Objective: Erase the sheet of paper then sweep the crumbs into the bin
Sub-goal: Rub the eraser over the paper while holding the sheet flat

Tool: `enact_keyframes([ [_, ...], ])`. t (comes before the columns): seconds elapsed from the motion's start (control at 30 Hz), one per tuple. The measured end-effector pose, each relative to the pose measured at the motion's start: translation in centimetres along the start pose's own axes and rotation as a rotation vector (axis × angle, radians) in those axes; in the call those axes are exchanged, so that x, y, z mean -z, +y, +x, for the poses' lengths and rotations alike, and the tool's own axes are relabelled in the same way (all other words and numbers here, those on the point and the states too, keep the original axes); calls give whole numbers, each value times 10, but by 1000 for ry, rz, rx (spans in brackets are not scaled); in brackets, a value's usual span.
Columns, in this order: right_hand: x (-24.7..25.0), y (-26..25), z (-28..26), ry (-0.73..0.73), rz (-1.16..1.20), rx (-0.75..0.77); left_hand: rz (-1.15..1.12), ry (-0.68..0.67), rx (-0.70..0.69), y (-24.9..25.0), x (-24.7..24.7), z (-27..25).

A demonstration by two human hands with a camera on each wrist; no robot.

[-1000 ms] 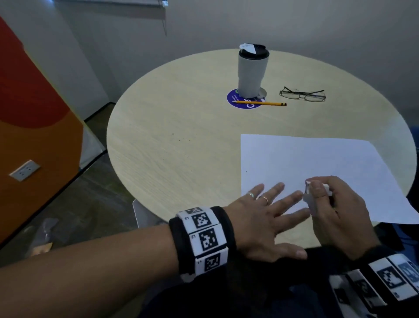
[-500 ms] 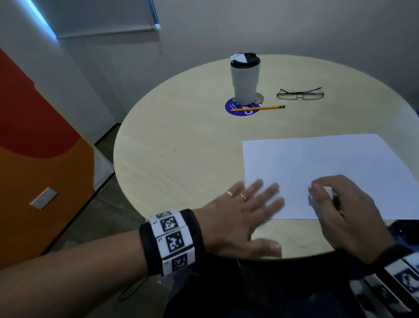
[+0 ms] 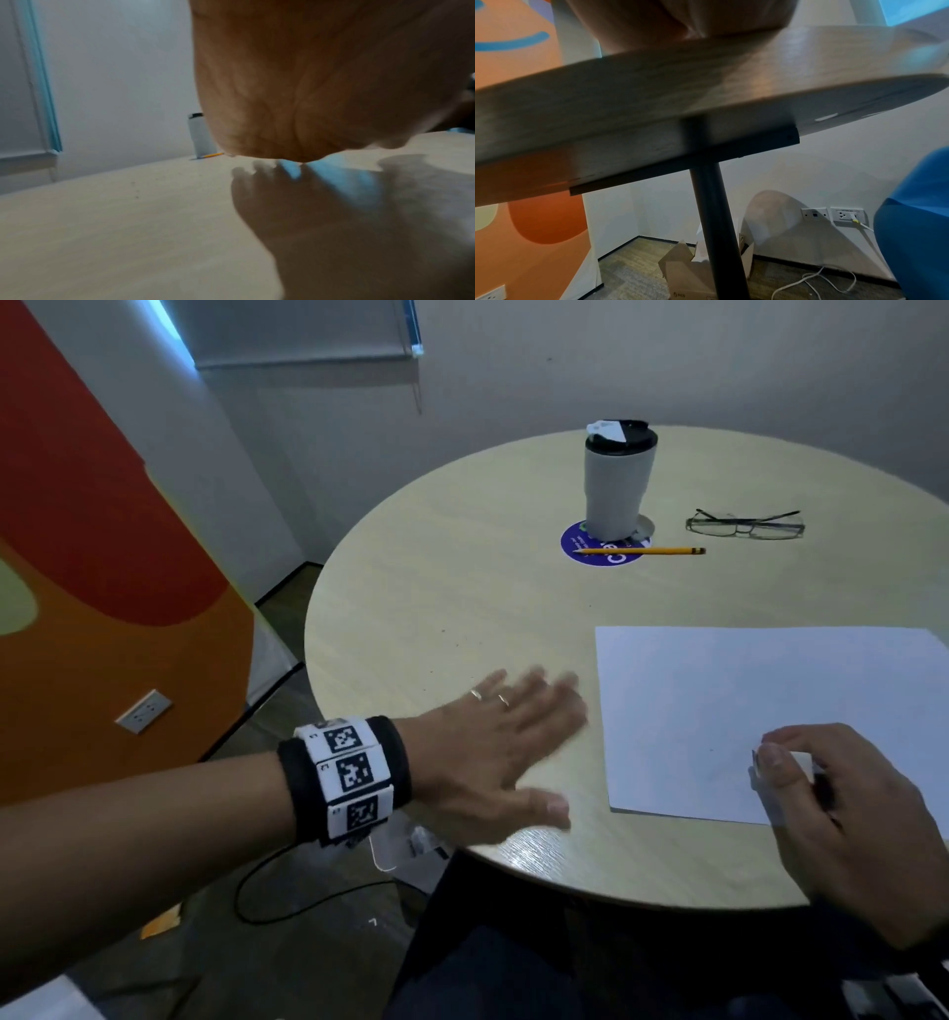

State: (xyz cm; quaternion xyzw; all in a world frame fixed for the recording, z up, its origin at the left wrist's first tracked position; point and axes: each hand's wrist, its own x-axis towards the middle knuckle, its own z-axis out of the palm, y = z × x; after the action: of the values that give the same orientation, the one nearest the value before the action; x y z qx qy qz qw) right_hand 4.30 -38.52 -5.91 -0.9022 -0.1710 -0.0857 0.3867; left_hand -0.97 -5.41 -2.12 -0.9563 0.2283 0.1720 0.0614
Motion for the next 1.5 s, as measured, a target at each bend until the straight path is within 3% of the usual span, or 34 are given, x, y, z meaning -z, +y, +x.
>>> enact_keyframes([
  [0.07,-1,1,0,5,-4,6,36,-16,-127,6,-4,-3],
  [0.1,-2,2,0,9,-12,12,48,-24,-85,2,-5,0],
  [0.2,-2,2,0,13,-25,16,34,-92,281,-17,6,14],
  [0.27,-2,-1,0,17,-8,18,11,-85,369,-14,20,28],
  [0.33,-2,-4,0,15,11,13,26,2,179,10,31,42],
  [0.43,-2,-1,2,15,22,6,166,88,-258,61,32,60],
  [0.47,-2,0,2,22,16,8,188,92,-325,73,29,65],
  [0.53,-1,3,2,28,8,9,125,52,-322,81,27,76],
  [0.63,-2,3,2,9,44,9,84,36,-213,58,25,87],
  [0.77,-2,4,1,-1,66,19,44,0,232,13,32,89],
  [0.83,-2,6,1,0,63,23,32,24,300,8,37,89],
  [0.87,-2,6,1,1,61,25,43,48,214,12,38,90],
  [0.97,-3,8,1,2,47,35,98,45,-214,37,32,92],
  [1.03,-4,8,1,2,42,40,41,16,-283,43,29,97],
  [1.1,-4,8,1,6,42,47,-19,-6,-187,30,29,107],
  [1.37,-4,7,1,-14,17,44,-91,-72,510,-58,44,118],
  [1.43,-4,7,1,-20,9,41,-118,-17,481,-51,46,116],
  [1.5,-4,7,1,-18,4,44,-92,33,244,-33,43,116],
])
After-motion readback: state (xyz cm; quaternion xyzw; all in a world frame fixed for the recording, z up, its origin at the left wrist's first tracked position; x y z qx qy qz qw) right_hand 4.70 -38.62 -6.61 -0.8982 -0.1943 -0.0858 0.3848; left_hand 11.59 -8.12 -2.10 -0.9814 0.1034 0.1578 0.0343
